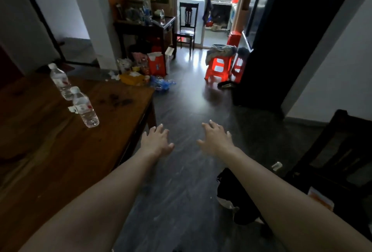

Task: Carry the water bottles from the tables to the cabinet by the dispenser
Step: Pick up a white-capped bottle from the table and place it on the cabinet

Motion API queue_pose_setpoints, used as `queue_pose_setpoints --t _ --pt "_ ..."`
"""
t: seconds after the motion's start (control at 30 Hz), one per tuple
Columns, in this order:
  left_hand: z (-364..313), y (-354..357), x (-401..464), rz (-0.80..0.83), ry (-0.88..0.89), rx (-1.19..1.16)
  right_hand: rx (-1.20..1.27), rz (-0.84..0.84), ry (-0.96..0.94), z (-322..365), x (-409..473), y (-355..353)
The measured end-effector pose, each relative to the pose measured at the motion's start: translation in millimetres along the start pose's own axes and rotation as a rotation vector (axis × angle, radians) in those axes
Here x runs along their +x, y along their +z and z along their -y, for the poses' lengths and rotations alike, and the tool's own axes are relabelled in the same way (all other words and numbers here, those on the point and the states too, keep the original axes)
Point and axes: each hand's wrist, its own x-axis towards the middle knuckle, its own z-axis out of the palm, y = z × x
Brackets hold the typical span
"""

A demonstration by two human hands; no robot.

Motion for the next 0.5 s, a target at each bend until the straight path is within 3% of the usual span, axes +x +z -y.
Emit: queue_pose_setpoints --t 0.17,0.5 --pt "34 -29 63 -0.031 -0.081 -0.049 -0.018 -0.007 -0.115 37 81 -18" --pt "126 -30 115 0.021 -0.361 -0.14 -0.072 0.171 -0.402 124 203 2"
